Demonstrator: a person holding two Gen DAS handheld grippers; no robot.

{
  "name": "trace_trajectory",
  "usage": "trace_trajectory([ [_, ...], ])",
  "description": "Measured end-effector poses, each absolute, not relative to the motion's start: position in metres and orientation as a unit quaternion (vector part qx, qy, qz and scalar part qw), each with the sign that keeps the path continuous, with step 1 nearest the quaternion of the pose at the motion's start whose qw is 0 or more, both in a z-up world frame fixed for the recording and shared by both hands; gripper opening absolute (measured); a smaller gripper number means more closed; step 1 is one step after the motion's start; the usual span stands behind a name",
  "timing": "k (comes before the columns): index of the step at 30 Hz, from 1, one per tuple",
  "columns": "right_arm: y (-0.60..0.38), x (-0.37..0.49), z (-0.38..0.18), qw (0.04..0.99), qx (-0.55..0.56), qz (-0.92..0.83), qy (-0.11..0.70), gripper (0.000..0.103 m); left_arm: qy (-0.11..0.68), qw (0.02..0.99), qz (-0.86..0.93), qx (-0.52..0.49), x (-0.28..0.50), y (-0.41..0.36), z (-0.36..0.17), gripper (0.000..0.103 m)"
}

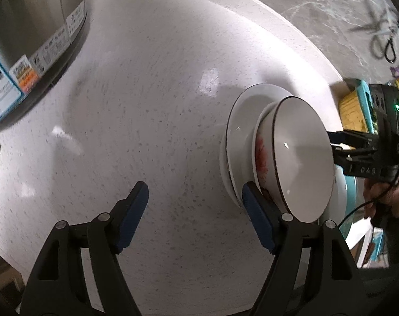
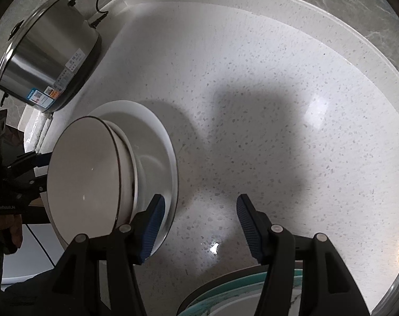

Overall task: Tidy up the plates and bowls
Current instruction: 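Grip the rim of the bowl stack with both tools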

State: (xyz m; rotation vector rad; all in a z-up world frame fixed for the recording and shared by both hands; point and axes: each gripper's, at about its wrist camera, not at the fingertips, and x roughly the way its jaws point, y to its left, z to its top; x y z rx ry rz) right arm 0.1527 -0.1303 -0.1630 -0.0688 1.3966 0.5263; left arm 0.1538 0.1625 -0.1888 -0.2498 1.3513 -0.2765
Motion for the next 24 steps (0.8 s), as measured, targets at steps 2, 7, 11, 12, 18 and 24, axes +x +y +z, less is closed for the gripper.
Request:
trace_trajectory([
  [2, -0.128, 0.153, -0.166, 0.733, -0.035, 0.239, 0.636, 0.06, 0.625, 0.763, -0.115, -0.118, 0.154, 0.16, -0.193, 0.075],
  [7, -0.134, 0.157, -0.168, 0.737, -0.022, 0.24, 0.631, 0.058, 0.626, 0.763, -0.103, -0.126, 0.155, 0.161, -0.199, 0.081],
  [11, -0.142, 0.16, -0.168, 0.739, -0.008, 0.25, 0.626, 0.053, 0.625, 0.76, -0.114, -0.139, 0.154, 0.162, -0.205, 0.081],
  [12, -0.143, 0.161, -0.169, 0.736, 0.001, 0.256, 0.627, 0.051, 0.622, 0.761, -0.118, -0.14, 0.153, 0.161, -0.207, 0.081],
  [18, -0.149, 0.162, -0.176, 0.718, 0.037, 0.292, 0.631, 0.044, 0.604, 0.768, -0.158, -0.141, 0.151, 0.16, -0.21, 0.074],
  [24, -0.155, 0.163, -0.184, 0.708, 0.065, 0.319, 0.627, 0.044, 0.599, 0.766, -0.177, -0.151, 0.153, 0.165, -0.217, 0.074],
])
